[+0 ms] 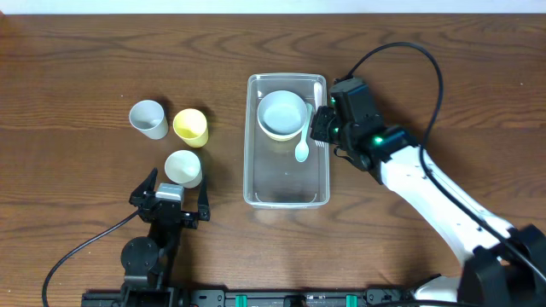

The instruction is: Pack container

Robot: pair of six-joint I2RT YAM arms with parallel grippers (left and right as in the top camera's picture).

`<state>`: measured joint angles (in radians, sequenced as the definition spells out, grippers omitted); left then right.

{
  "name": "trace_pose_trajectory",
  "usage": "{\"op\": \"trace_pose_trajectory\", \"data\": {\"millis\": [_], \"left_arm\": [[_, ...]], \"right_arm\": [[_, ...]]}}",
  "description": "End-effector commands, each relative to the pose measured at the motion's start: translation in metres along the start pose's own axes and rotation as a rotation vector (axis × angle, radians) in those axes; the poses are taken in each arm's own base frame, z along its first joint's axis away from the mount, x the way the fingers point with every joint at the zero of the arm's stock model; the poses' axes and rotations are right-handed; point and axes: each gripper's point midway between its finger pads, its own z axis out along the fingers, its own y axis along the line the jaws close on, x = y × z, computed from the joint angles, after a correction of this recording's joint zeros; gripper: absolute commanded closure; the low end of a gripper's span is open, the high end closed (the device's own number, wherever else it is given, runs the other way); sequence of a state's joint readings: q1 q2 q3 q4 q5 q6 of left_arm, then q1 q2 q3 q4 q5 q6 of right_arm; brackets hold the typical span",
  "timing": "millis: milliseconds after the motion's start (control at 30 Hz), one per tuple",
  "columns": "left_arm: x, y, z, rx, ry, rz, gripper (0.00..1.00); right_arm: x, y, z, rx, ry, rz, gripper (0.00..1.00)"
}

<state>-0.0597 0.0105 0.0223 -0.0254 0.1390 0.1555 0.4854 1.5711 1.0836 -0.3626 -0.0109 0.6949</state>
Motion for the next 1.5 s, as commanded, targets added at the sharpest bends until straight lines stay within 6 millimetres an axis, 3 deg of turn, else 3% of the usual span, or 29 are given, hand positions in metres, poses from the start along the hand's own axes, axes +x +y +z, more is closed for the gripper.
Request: {"op": "trace_pose_trajectory", "data": {"millis": [0,100,200,267,433,567,800,900,1100,1267,1467], "left_arm": [[0.016,-0.002,0.001,0.009,0.046,0.0,0.02],[0.016,-0.002,0.001,0.009,0.046,0.0,0.02],[0.016,-0.002,0.001,0.009,0.046,0.0,0.02],[0.016,-0.002,0.001,0.009,0.046,0.0,0.02],[0.016,-0.002,0.001,0.009,0.046,0.0,0.02],[0.016,-0.002,0.001,0.009,0.046,0.0,0.02],[0.016,-0.002,0.001,0.009,0.046,0.0,0.02],[0.016,-0.002,0.001,0.009,0.046,0.0,0.02],[0.016,-0.002,0.001,0.009,0.046,0.0,0.02],[0.016,-0.002,0.001,0.009,0.046,0.001,0.02],[0.015,-0.002,0.001,0.009,0.043,0.0,0.02]], "right_arm": [[0.0,-0.006,0.014,0.042,-0.007,0.029,0.83],[0.006,-0.01,0.027,0.055,0.014,0.021,0.76],[0.01,-0.007,0.034,0.033,0.036,-0.008,0.53],[0.009,-0.004,0.034,0.021,0.035,-0.024,0.4],[0.0,0.016,0.023,-0.07,0.018,-0.077,0.25],[-0.02,0.04,-0.01,-0.148,-0.039,-0.109,0.17],[-0.066,0.08,-0.103,-0.31,-0.231,-0.171,0.08],[-0.086,0.057,-0.132,-0.231,-0.323,-0.094,0.02],[-0.113,-0.041,-0.147,0.077,-0.413,0.158,0.01],[-0.108,-0.123,-0.142,0.28,-0.383,0.445,0.01],[-0.095,-0.189,-0.136,0.433,-0.343,0.687,0.01]]}}
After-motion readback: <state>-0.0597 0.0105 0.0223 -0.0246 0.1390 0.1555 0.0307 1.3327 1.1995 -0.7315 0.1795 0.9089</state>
